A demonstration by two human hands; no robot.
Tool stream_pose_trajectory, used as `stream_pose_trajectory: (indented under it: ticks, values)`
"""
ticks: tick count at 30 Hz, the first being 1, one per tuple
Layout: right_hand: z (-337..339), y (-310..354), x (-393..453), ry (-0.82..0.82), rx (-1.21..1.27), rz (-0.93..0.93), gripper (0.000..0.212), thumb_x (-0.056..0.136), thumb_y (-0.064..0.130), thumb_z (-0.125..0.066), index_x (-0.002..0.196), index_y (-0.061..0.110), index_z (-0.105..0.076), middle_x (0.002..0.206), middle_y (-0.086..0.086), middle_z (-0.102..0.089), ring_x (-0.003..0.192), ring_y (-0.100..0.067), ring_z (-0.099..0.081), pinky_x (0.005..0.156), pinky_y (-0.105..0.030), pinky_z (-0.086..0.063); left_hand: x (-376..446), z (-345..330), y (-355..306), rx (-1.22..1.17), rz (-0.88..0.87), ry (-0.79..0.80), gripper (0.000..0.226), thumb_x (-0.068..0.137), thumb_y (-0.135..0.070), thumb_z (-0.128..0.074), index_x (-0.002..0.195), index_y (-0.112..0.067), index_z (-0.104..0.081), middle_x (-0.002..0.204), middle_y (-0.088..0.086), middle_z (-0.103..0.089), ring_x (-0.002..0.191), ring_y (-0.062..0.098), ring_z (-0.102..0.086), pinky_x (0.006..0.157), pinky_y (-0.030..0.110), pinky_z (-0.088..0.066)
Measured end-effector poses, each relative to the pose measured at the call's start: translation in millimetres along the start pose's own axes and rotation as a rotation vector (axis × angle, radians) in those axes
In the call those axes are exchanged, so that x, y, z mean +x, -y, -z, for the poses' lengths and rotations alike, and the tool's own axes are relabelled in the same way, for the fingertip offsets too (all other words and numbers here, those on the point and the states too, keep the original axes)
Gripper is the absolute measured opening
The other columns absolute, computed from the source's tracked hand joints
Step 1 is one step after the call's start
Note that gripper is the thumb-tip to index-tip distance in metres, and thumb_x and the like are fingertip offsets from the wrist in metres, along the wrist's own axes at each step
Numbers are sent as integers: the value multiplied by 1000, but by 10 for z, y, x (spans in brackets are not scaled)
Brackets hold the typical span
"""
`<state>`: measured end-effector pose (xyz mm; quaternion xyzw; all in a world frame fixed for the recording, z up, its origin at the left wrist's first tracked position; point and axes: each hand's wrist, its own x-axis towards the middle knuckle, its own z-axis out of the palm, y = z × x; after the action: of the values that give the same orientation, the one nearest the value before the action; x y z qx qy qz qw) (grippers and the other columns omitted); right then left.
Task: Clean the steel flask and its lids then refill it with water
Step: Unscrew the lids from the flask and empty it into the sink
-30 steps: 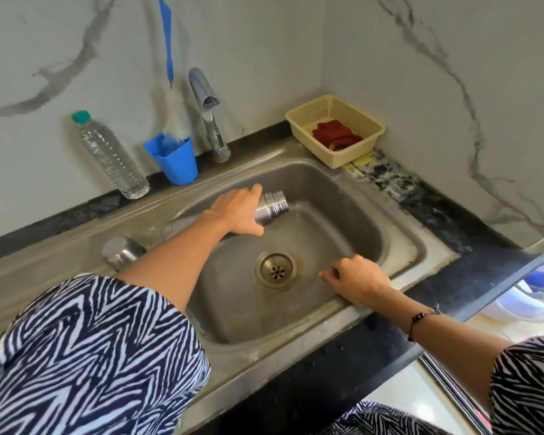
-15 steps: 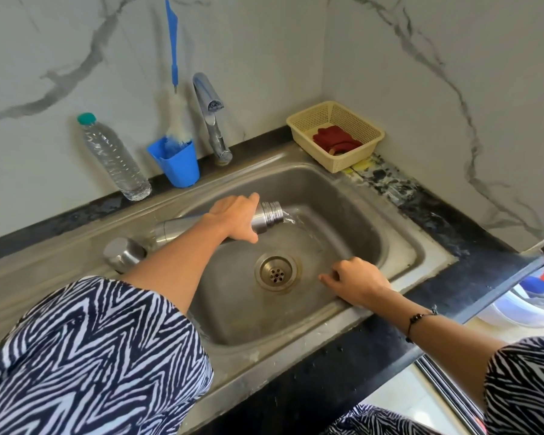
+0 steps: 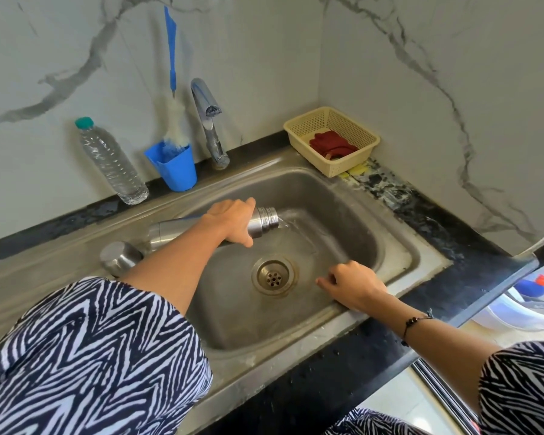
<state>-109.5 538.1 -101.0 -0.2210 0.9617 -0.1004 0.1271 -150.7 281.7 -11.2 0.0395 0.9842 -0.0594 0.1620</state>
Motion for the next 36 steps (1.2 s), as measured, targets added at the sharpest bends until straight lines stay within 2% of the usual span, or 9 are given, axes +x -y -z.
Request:
stream_pose_trajectory:
  ticks: [6,13,18,24,29,33,36]
  values:
    - [29,10,-11,10,-5,8,46,94,51,-39,75,15,-59,73,-1,-60,68,-19,-56,59,-28,-39,-44,0,2,8,10,14,59,70,-35,-77,110,-12,-40,74,-2,-41,74,22,-50,58,33,-39]
    - [43,18,-20,22,-3,9,48,94,52,-39,80,13,-63,76,-2,-63,69,-17,-58,61,-30,-45,-46,34,-5,30,6,11,61,69,-35,-78,112,-12,-40,74,-2,-42,73,21,-51,59,33,-42]
    - [47,19,-26,13,9,11,45,94,51,-39,80,15,-61,75,0,-62,68,-16,-57,59,-28,-41,-60,72,-31,65,10,2,60,70,-33,-78,111,-12,-40,74,-2,-42,73,22,-49,60,33,-39]
    - [47,23,-32,8,13,9,47,94,51,-40,82,13,-64,76,-1,-63,70,-17,-59,60,-28,-44,-79,118,-56,180,25,-10,62,68,-31,-79,117,-14,-44,88,2,-49,78,21,-48,62,31,-38]
    - [52,32,-34,5,10,10,48,94,51,-39,80,12,-64,75,-2,-63,69,-17,-59,60,-29,-44,-82,191,-57,254,38,-14,64,68,-29,-81,119,-15,-45,91,3,-48,80,21,-47,64,31,-40]
    - [59,37,-43,1,20,4,49,94,51,-40,75,12,-62,71,0,-61,65,-16,-57,58,-28,-42,-87,244,-73,378,15,-18,66,69,-31,-80,122,-15,-44,109,7,-58,97,23,-57,67,30,-38]
    - [68,39,-52,1,19,5,46,94,51,-40,73,15,-60,69,1,-58,62,-15,-54,56,-26,-37,-92,269,-109,433,2,-25,67,69,-30,-80,123,-16,-44,113,8,-59,102,24,-57,69,30,-38]
